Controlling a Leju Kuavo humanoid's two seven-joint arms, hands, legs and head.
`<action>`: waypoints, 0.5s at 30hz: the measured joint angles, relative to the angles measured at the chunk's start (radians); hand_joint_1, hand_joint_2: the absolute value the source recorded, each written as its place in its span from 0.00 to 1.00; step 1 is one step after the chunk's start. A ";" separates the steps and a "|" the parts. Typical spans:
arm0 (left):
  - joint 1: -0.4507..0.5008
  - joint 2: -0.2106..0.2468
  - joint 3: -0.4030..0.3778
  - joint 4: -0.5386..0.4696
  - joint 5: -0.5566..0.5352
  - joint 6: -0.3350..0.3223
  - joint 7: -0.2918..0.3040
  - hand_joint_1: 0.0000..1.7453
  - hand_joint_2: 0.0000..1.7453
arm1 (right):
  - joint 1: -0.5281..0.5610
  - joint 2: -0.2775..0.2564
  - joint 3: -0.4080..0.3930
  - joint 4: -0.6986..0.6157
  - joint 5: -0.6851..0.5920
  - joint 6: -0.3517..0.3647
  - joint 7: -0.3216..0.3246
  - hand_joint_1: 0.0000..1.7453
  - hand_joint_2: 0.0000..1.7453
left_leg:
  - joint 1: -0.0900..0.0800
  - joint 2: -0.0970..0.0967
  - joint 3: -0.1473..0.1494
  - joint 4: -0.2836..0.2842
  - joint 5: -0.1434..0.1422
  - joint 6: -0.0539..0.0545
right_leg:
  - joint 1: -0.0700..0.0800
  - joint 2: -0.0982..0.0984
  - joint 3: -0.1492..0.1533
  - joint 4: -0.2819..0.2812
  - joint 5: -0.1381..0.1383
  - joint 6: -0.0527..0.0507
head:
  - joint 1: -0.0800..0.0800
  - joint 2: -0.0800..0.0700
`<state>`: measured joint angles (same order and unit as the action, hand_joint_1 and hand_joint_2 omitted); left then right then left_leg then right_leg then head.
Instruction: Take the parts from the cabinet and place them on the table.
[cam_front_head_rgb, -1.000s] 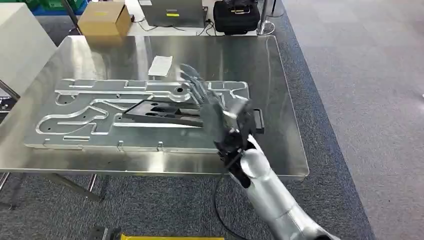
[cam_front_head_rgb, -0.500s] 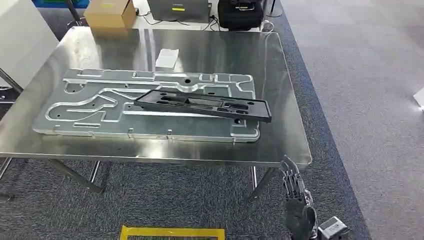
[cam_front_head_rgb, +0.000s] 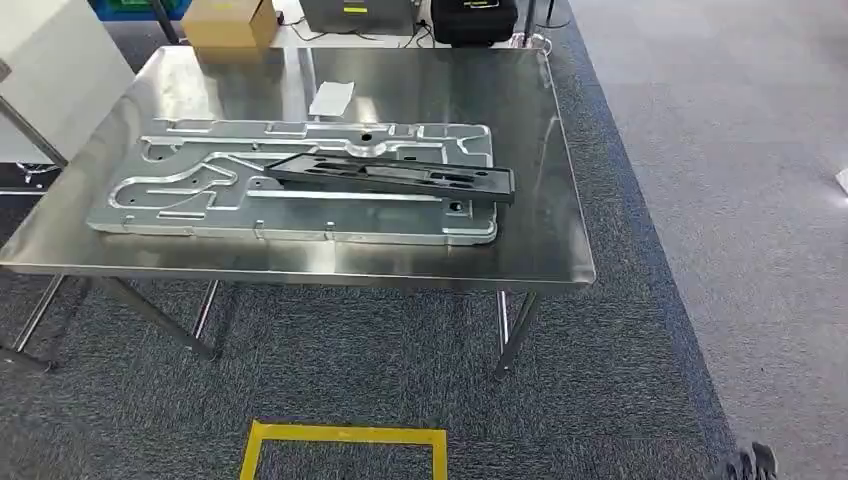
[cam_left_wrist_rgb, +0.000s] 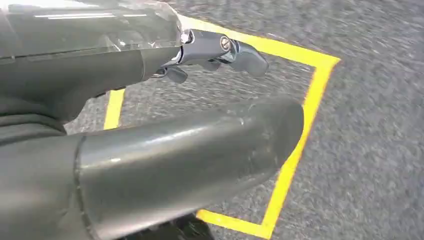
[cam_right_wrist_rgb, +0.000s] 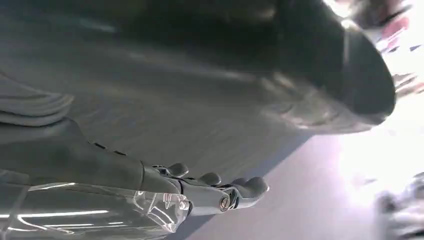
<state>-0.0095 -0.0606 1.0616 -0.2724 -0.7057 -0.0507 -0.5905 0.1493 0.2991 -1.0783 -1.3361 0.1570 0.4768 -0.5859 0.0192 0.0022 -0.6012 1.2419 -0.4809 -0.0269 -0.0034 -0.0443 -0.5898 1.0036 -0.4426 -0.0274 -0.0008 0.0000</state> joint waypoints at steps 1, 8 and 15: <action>-0.003 -0.002 0.008 -0.002 -0.006 0.000 0.000 0.00 0.00 | -0.017 0.000 -0.050 0.052 0.039 -0.023 0.001 0.00 0.00 | -0.002 0.015 0.069 -0.084 0.005 0.006 | 0.001 -0.006 -0.012 0.008 0.004 0.003 | 0.000 0.000; -0.015 -0.011 0.069 -0.012 -0.040 0.000 -0.002 0.00 0.00 | -0.107 -0.019 -0.258 0.357 0.240 -0.162 0.007 0.00 0.00 | -0.015 0.034 0.147 -0.295 -0.013 0.057 | -0.004 -0.007 -0.036 0.029 0.004 0.050 | 0.004 0.000; -0.013 -0.016 0.093 -0.013 -0.042 0.000 -0.002 0.00 0.00 | -0.130 -0.047 -0.323 0.477 0.245 -0.169 0.005 0.00 0.00 | -0.015 -0.025 0.011 -0.271 0.079 0.057 | -0.012 0.044 -0.004 0.243 -0.104 0.059 | 0.012 0.000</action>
<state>-0.0229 -0.0771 1.1544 -0.2857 -0.7477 -0.0507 -0.5924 0.0197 0.2525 -1.4012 -0.8587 0.4021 0.3082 -0.5810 0.0046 -0.0227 -0.5907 0.9711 -0.4017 0.0297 -0.0154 -0.0006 -0.5935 1.2464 -0.5463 0.0312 0.0114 0.0000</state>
